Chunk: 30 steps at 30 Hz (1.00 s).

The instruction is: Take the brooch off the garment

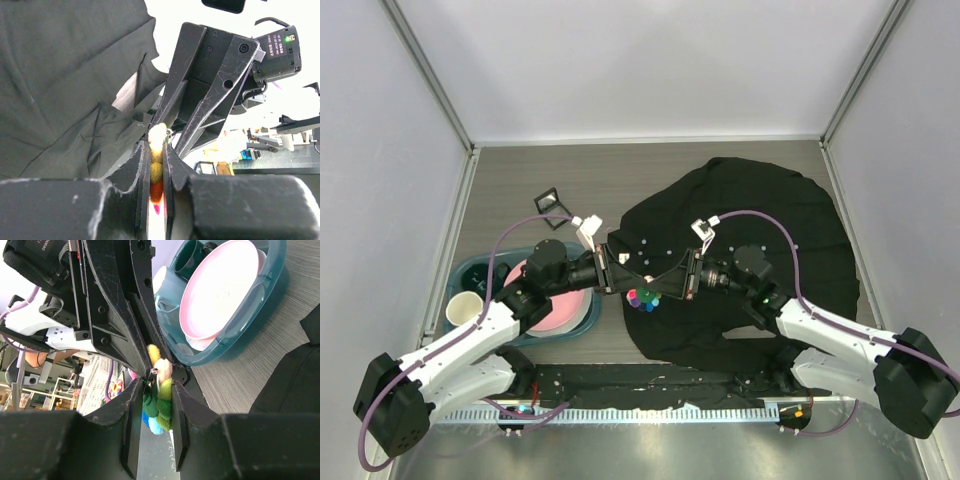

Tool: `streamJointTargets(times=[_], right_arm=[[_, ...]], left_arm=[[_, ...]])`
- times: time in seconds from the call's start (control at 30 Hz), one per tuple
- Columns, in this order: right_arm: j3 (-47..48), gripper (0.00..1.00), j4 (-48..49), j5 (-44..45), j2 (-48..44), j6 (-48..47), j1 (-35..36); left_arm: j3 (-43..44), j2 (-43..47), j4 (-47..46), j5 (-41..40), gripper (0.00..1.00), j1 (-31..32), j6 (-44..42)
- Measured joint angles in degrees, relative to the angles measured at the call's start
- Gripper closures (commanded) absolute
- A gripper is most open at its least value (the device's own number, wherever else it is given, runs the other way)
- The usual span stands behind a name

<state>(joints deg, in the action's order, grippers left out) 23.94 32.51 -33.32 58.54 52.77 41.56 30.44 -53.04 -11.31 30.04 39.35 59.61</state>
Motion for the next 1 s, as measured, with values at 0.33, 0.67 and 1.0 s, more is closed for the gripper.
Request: streamJointTargets(times=[0.33, 0.67, 1.0], right_arm=[[-0.5, 0.71, 0.6, 0.4, 0.1, 0.2, 0.3], [-1.3, 0.79, 2.6, 3.2, 1.5, 0.2, 1.4], [-1.6, 0.89, 3.4, 5.7, 1.3, 0.4, 2.0]], left_arm=[[-0.5, -0.3, -0.5, 0.1, 1.0, 0.0, 1.2], [-1.5, -1.0, -1.3, 0.2, 1.0, -0.7, 3.1], [-1.7, -1.0, -2.3, -0.1, 1.0, -1.0, 3.5]])
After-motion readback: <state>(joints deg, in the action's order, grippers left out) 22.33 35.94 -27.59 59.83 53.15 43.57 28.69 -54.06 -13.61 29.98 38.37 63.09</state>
